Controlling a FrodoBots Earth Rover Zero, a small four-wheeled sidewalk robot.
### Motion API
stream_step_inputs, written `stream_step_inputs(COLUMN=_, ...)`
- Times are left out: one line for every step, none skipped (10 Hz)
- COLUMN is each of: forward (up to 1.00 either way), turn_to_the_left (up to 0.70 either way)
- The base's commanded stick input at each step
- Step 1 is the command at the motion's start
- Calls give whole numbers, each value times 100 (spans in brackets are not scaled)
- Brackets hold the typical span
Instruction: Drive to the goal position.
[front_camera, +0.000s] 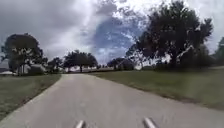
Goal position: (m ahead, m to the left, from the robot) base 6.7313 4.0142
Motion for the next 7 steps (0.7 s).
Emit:
stream_step_inputs(forward=85, turn_to_the_left=0)
stream_step_inputs(forward=85, turn_to_the_left=0)
stream_step_inputs(forward=85, turn_to_the_left=0)
stream_step_inputs(forward=85, turn_to_the_left=0)
stream_step_inputs(forward=85, turn_to_the_left=0)
stream_step_inputs(forward=85, turn_to_the_left=0)
stream_step_inputs(forward=85, turn_to_the_left=0)
